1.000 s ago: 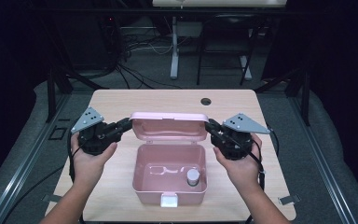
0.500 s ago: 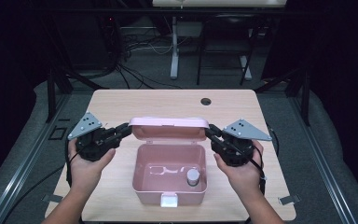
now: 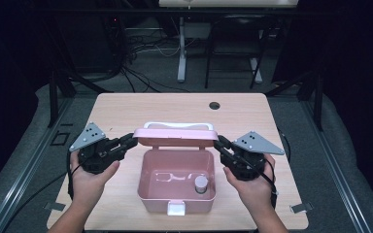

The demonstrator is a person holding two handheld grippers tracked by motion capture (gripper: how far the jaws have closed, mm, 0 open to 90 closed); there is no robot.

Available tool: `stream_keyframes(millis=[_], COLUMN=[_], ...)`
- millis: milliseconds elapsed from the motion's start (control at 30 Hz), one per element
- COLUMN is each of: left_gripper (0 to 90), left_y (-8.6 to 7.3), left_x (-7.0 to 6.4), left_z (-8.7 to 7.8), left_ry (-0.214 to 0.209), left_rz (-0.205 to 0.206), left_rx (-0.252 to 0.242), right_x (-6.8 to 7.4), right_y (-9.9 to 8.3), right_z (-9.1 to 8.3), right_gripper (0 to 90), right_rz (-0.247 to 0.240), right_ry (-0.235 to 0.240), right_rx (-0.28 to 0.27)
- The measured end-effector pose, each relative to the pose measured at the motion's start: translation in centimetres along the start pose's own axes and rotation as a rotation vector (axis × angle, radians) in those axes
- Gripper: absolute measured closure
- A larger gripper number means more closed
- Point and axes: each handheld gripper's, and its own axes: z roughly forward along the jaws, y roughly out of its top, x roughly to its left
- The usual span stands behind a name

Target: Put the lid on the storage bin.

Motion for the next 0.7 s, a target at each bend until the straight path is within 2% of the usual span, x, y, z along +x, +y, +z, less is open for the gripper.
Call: stream_keyframes(millis=[433, 700], left_gripper=[77.1, 76.7], left_y=[-0.58, -0.80], left_x=[-0.27, -0.39], left_z=[-0.31, -0.47], left_ry=[-0.009, -0.013], left_rz=[-0.001, 0.001], left_rx=[0.004, 0.009], right_x=[0.28, 0.33], right_y=[-0.77, -1.02], right_z=[-0.51, -0.88], right_gripper=[76.8, 76.3], right_rz=[0.012, 0.022], right_ry=[0.011, 0.031], right_rx=[-0.007, 0.008])
